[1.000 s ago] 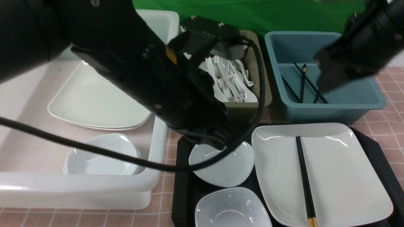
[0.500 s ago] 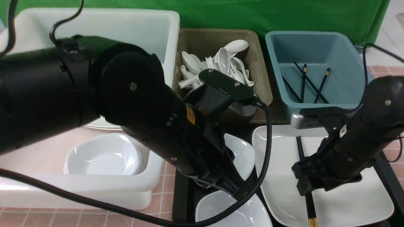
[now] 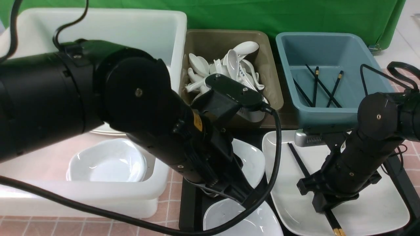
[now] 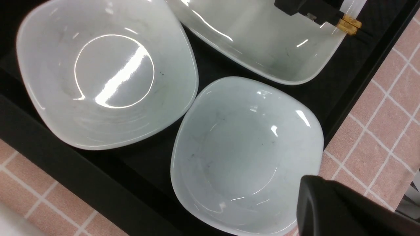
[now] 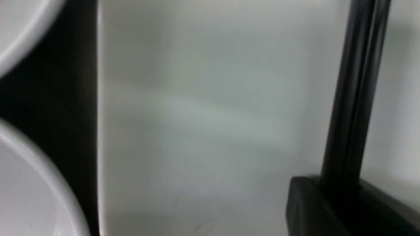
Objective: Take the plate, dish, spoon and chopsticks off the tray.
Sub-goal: Use the right arm to grab a pair of chopsticks from the plate, then use the right arm to put the chopsticks into the small storage box on the right
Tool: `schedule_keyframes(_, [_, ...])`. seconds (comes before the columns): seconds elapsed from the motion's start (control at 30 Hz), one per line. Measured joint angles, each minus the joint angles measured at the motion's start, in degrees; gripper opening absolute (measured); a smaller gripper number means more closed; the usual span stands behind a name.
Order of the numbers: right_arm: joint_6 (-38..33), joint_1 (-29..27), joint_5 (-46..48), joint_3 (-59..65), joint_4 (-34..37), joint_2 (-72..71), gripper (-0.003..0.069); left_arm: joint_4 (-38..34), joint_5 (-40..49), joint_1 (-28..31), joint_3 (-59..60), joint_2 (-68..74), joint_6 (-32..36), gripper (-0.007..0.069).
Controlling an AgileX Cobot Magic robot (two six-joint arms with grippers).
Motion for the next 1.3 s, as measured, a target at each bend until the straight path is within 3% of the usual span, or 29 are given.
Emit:
schedule_keyframes(0.3, [-4.3,0.0,10.1,-2.1,-0.2,-9.9,0.0167,0.0,-6.7,0.0,0.0,0.0,-1.1,-0.0003])
schedule_keyframes(0.4, [-5.0,-1.0,9.3,-5.3,-0.4,-15.4,0.0167,0.0,-14.2,0.2,-0.2,0.0,-2.2,-0.0003])
schedule_keyframes(0.53, [-6.2,-6.6,5.4,-16.2,-0.6,-15.5,0.0167,0.2,-26.8,0.2,-3.1,0.4,-2.1,-0.0003])
schedule_keyframes(0.67, [-6.7,-11.6,-0.1,-25.4,-0.9,-9.5,0.0167,0.2,-31.3,0.3,-9.5,3.6,-1.2,-0.0003])
schedule_keyframes(0.9, [-6.8,-14.7,-10.3,-35.8,-1.1,3.3,0.0167,1.4,-29.6,0.5,-21.2,13.7,-0.5,-0.0003])
schedule_keyframes(1.2, [-6.8,-15.1,-21.2,-40.6,-1.1,17.7,0.0167,2.3,-17.5,1.5,-23.4,16.0,-0.5,-0.0003])
schedule_keyframes(1.3, [-6.8,-15.1,-21.0,-40.6,-1.0,19.7,0.0216,2.5,-11.7,1.5,-23.4,16.0,-0.5,-0.0003])
